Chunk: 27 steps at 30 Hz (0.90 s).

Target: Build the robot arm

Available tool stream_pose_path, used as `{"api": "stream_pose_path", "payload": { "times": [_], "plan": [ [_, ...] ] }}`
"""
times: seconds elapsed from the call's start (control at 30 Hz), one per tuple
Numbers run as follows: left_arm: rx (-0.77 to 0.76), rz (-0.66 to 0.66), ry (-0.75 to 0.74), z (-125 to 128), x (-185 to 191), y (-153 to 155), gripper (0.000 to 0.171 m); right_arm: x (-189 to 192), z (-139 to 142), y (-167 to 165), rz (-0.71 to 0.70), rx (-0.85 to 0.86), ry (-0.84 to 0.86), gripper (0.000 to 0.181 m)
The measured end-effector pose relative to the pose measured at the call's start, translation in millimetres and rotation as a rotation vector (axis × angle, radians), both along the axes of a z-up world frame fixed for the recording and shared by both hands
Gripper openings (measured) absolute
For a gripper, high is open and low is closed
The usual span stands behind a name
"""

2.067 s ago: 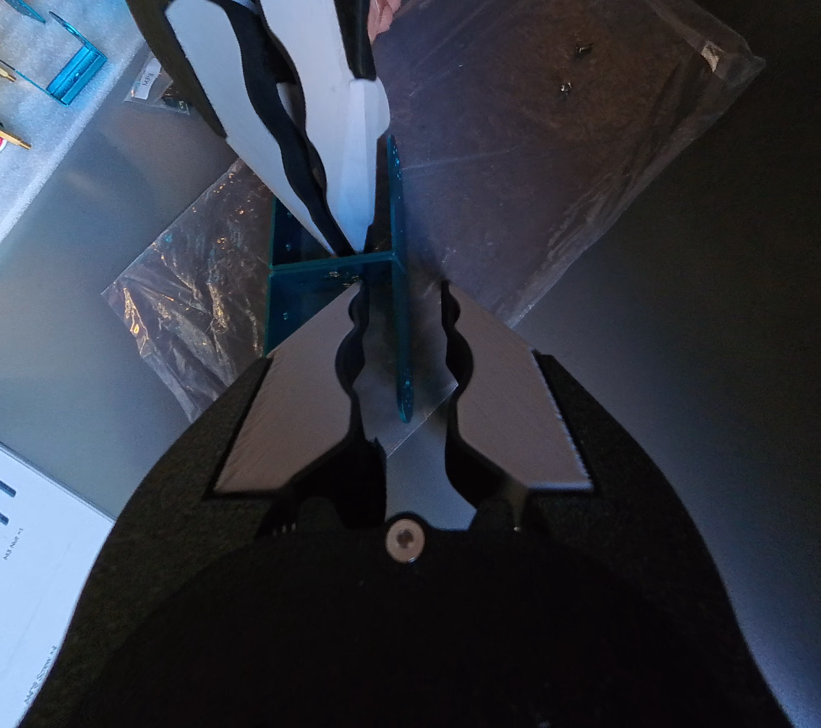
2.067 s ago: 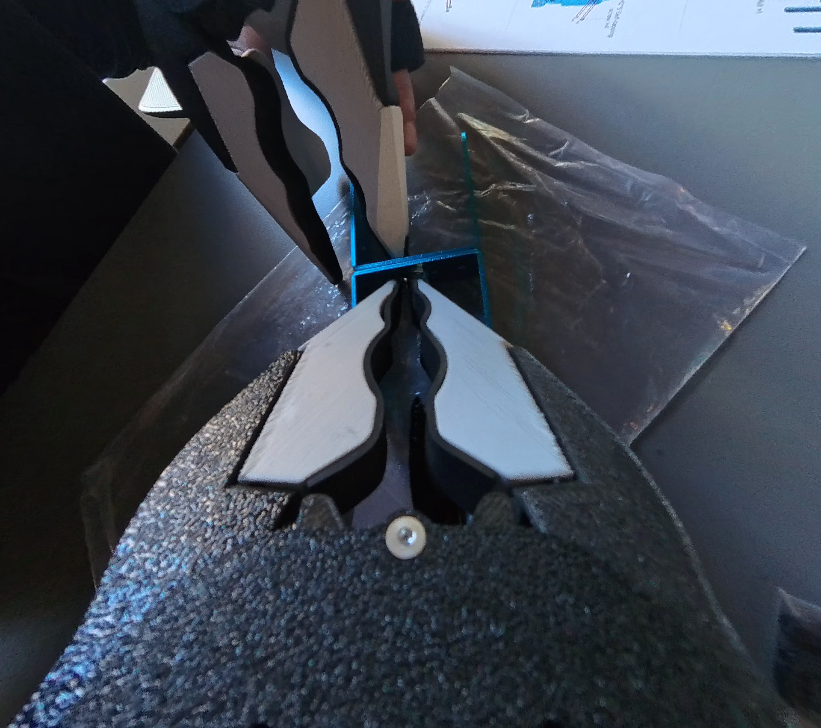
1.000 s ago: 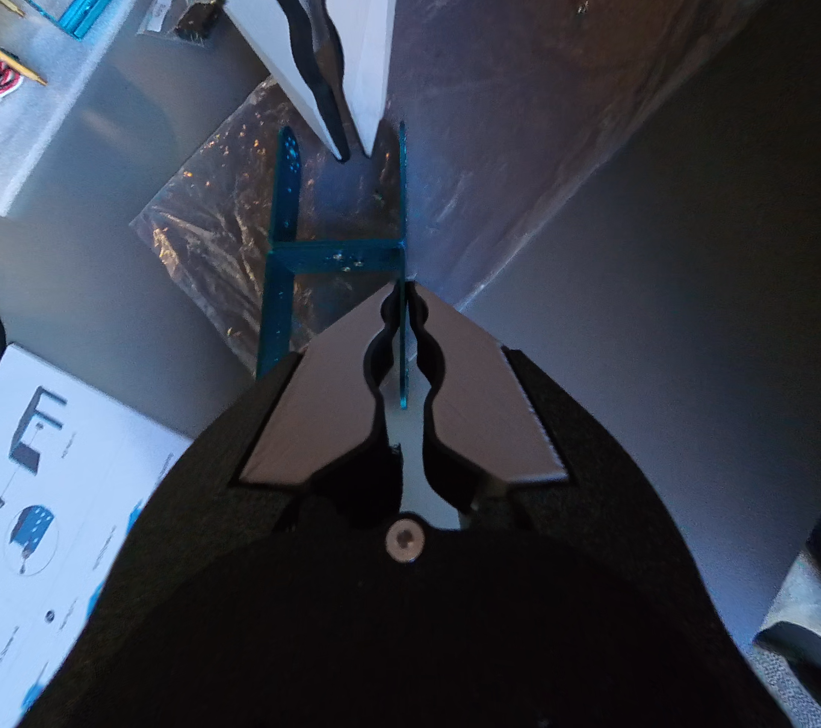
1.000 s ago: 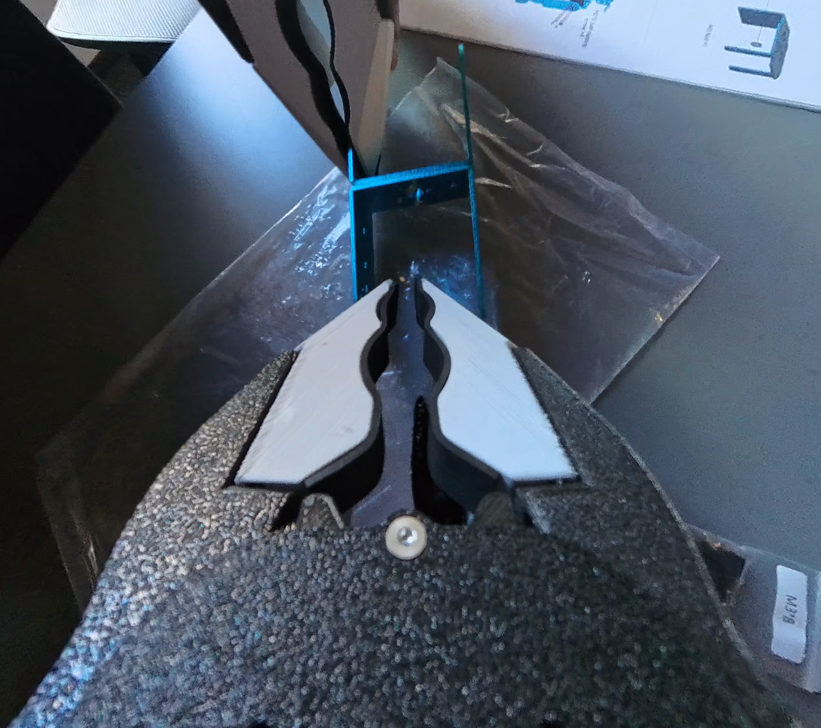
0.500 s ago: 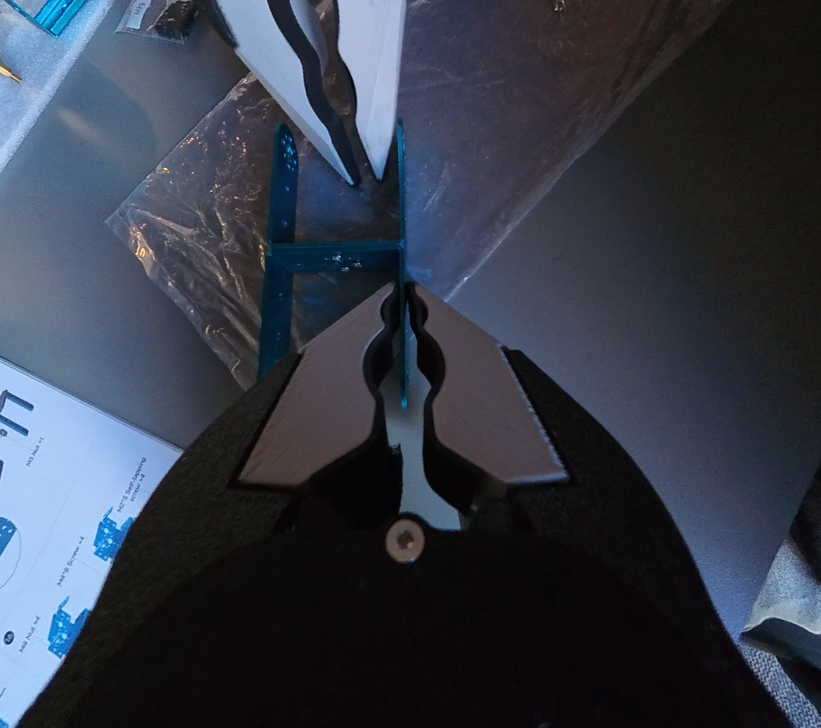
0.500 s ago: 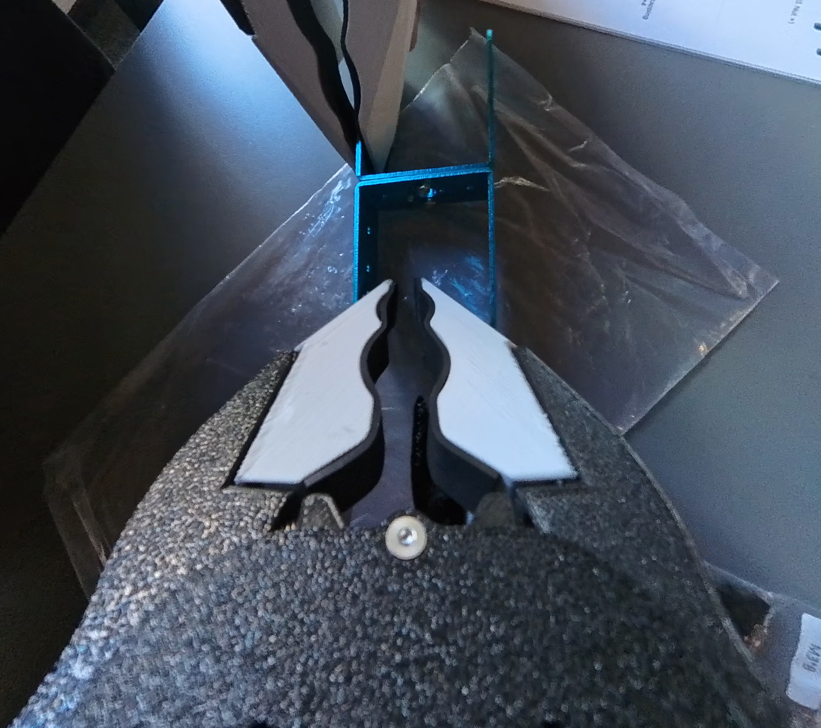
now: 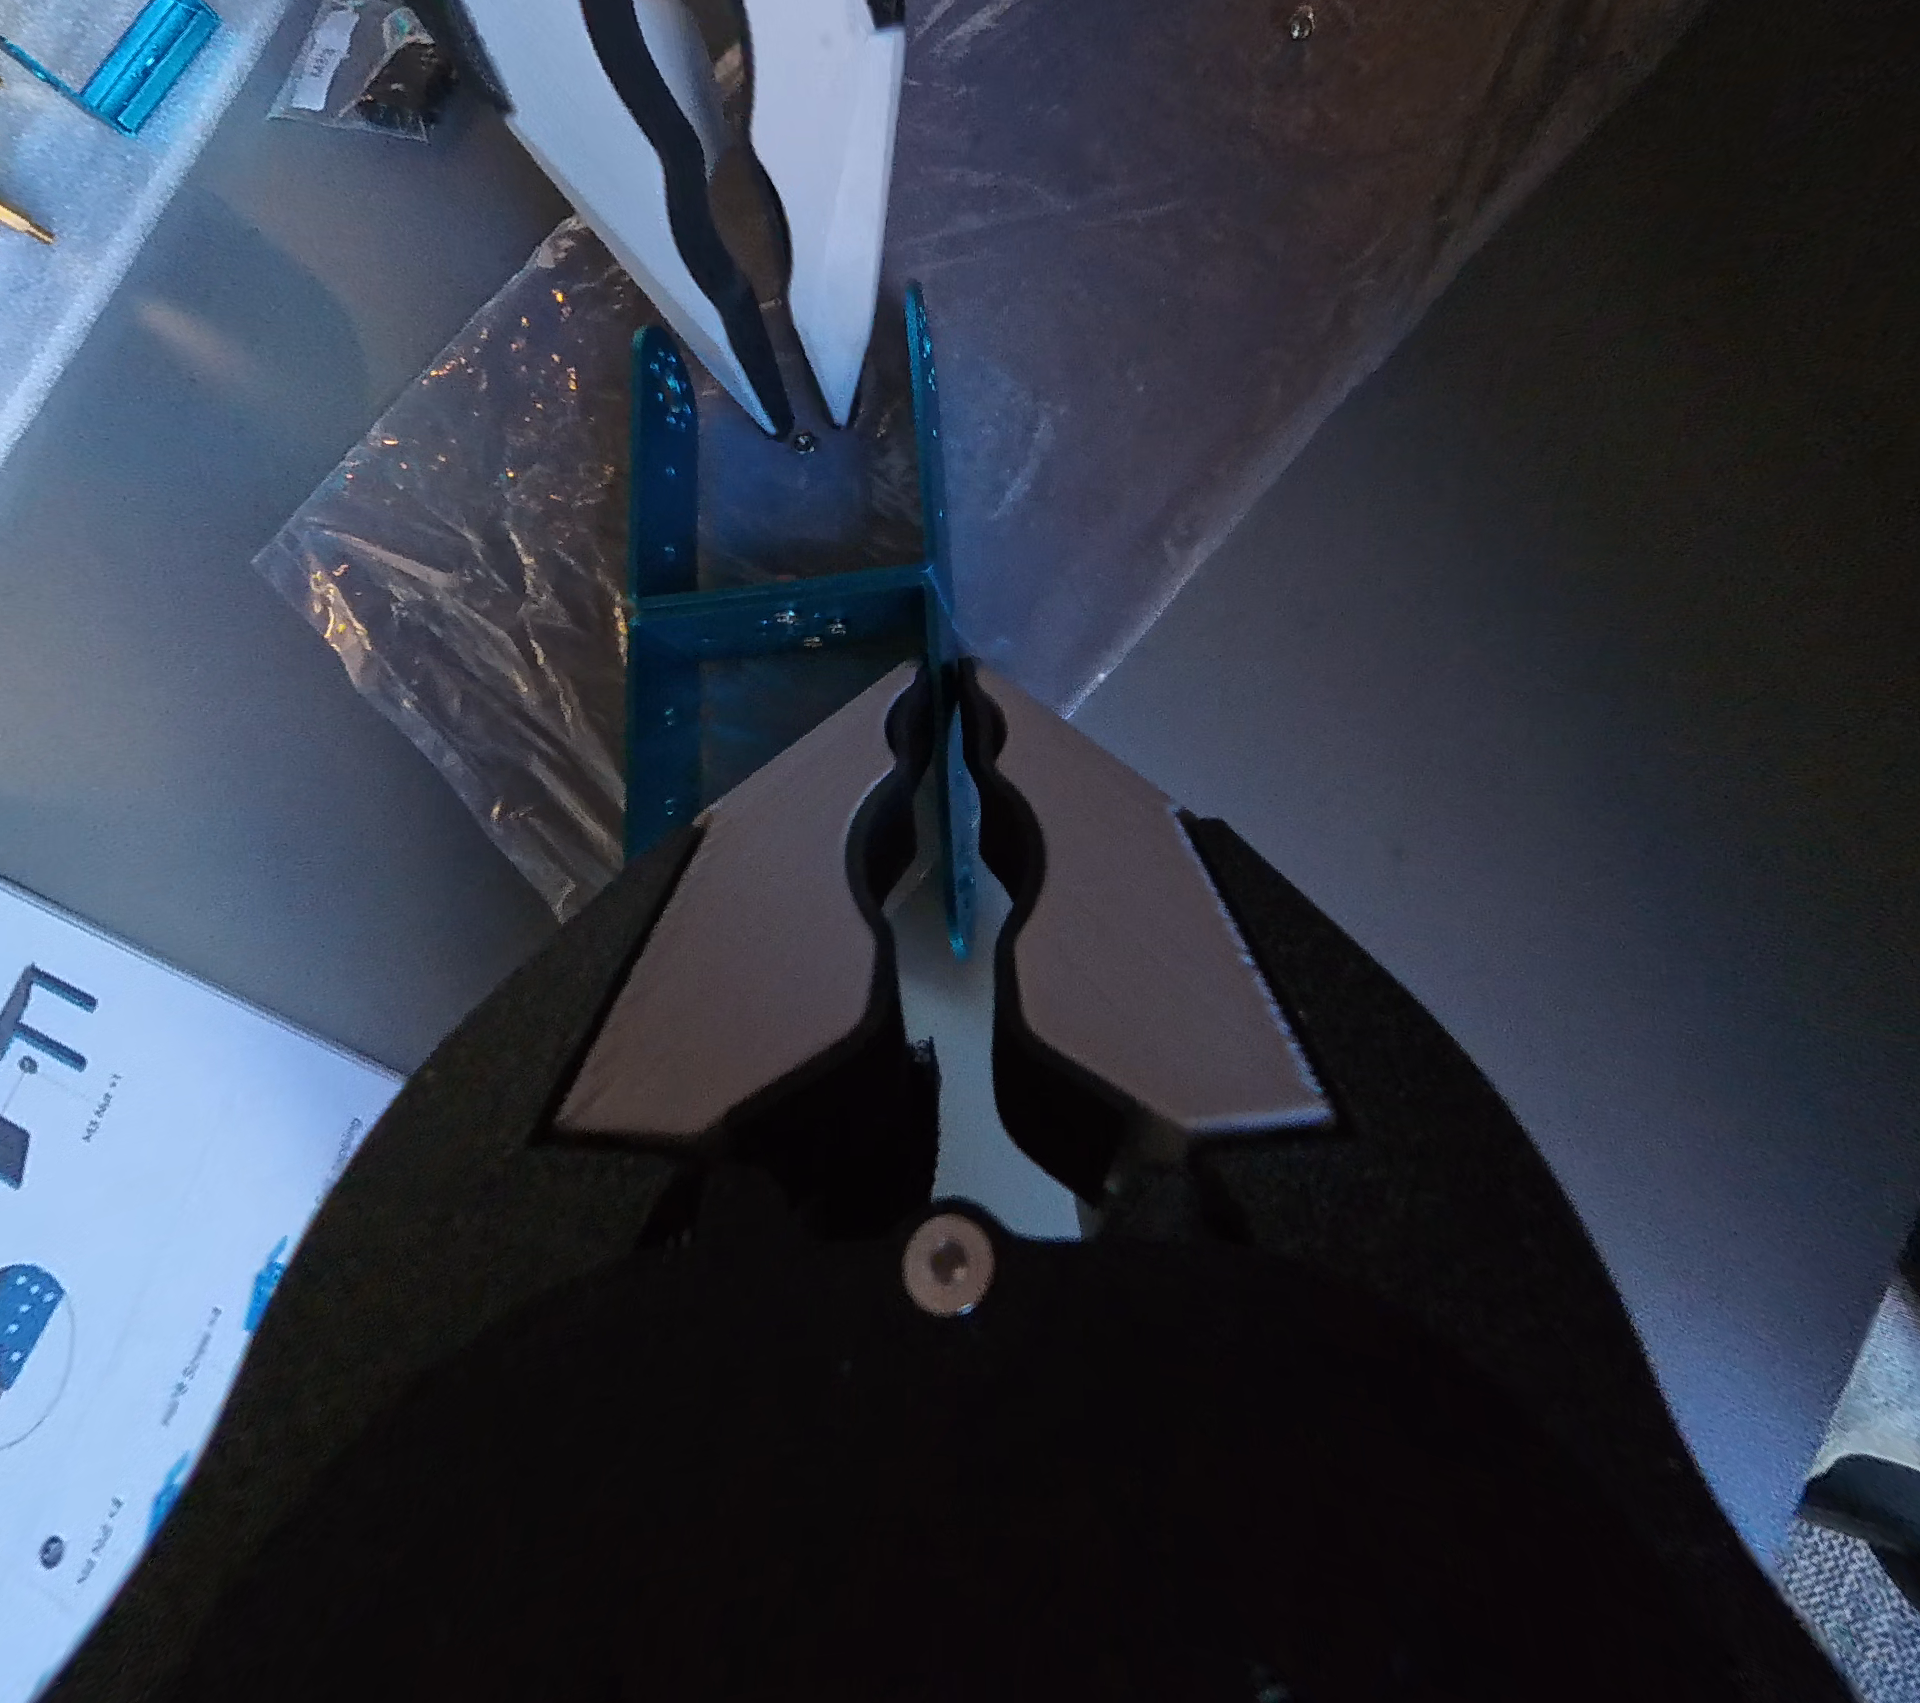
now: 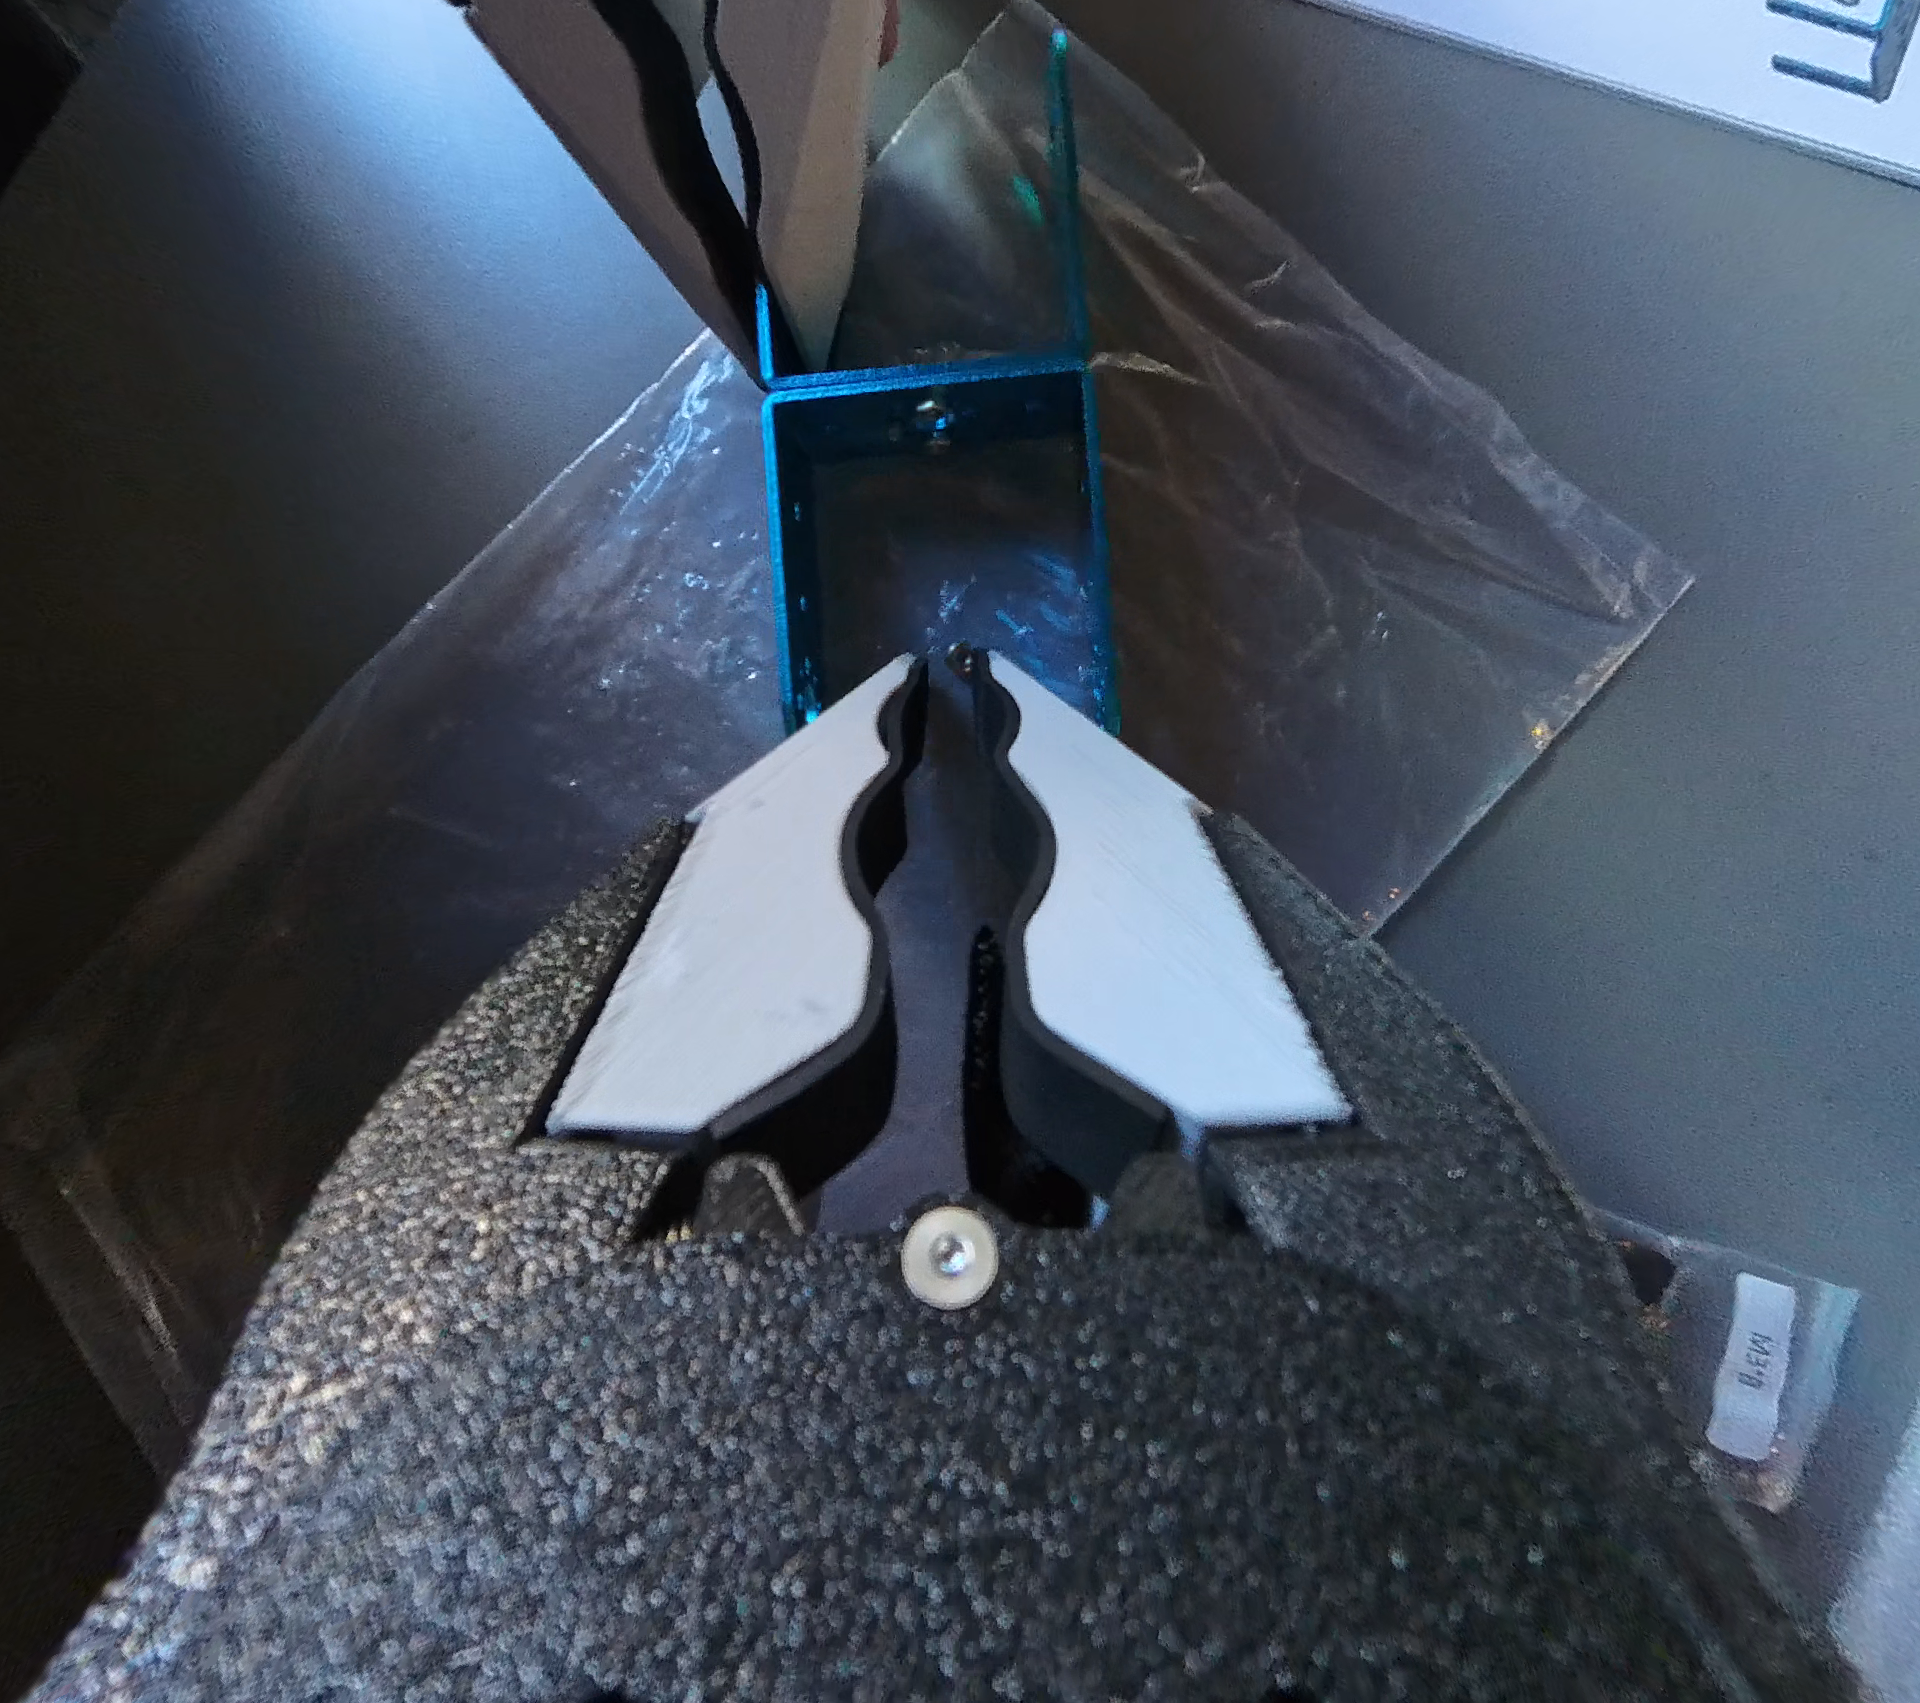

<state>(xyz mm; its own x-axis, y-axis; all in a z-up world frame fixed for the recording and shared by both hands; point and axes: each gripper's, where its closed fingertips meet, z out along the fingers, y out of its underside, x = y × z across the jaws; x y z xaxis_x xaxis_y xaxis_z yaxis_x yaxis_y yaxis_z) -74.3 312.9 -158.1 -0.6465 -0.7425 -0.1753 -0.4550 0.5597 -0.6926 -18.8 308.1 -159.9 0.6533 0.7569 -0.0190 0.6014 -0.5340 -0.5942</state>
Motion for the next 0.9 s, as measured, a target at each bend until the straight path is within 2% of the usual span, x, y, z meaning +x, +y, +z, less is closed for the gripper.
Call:
{"api": "stream_pose_path", "payload": {
  "times": [0.17, 0.37, 0.6, 0.73, 0.9],
  "plan": [
    [0.023, -0.021, -0.004, 0, 4, -2, 0.004, 1, -1, 2, 0.001, 0.001, -0.042, 0.008],
    [0.018, -0.014, -0.016, -2, 9, -10, 0.004, -1, -2, 2, -0.015, -0.08, 0.007, 0.008],
    [0.002, 0.002, -0.029, -1, 8, -10, 0.005, -2, -3, 3, 0.002, -0.057, -0.037, 0.005],
    [0.008, 0.016, -0.036, -1, 7, -7, 0.012, -4, -2, 4, 0.01, -0.054, -0.033, 0.004],
    [-0.012, 0.029, -0.031, 0, 5, -5, 0.021, -16, 9, 6, 0.046, -0.006, 0.074, 0.004]
  ]
}}
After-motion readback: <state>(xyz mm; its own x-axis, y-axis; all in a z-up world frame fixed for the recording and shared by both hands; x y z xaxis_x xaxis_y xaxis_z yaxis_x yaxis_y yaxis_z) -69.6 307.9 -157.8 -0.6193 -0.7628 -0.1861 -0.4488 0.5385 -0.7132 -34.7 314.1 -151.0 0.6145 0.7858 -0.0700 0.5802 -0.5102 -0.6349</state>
